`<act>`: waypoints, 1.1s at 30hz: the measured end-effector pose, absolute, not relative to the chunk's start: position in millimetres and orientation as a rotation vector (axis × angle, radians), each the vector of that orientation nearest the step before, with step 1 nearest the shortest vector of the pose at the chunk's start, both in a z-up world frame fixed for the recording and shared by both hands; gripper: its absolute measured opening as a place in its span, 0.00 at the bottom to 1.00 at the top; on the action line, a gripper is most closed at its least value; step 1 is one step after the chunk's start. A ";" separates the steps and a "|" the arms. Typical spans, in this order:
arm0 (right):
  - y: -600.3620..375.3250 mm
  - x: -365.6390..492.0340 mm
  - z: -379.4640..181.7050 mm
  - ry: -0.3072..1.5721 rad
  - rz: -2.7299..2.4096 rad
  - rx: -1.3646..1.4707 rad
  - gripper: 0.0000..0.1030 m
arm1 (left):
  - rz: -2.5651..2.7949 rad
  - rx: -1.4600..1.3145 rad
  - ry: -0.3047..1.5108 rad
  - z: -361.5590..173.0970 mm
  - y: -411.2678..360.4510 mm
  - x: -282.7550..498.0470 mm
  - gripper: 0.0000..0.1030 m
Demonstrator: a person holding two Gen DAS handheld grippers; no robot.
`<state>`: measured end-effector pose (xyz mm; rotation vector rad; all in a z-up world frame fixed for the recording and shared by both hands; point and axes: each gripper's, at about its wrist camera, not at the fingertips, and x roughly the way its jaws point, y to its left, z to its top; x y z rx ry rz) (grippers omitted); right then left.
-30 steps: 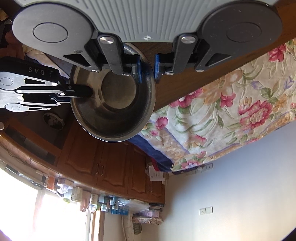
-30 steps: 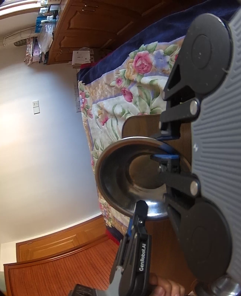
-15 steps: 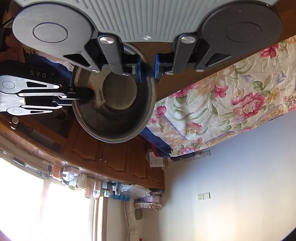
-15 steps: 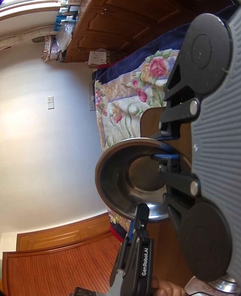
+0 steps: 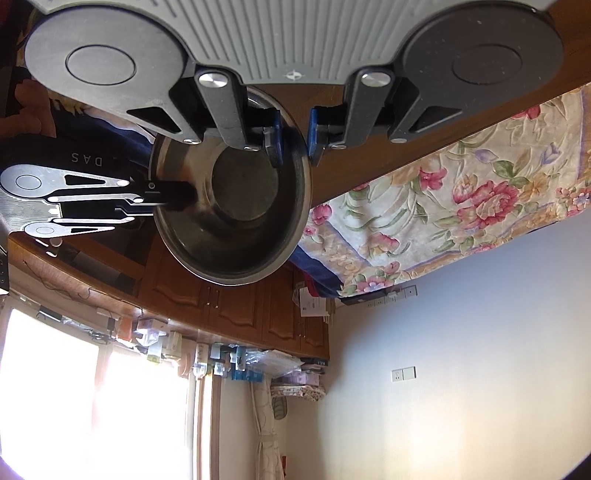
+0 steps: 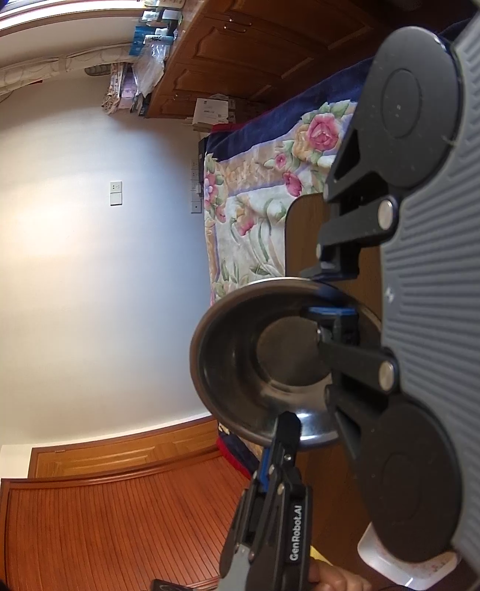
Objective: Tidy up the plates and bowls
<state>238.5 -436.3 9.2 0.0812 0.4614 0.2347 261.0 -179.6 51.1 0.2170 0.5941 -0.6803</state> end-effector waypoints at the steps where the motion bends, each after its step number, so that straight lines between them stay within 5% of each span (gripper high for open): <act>1: -434.4 235.3 10.5 0.459 0.235 0.080 0.15 | -0.681 0.215 0.591 52.4 -177.3 257.4 0.14; 33: -389.2 162.4 2.2 0.442 0.305 0.114 0.14 | -0.624 0.114 0.549 28.1 -108.8 159.6 0.13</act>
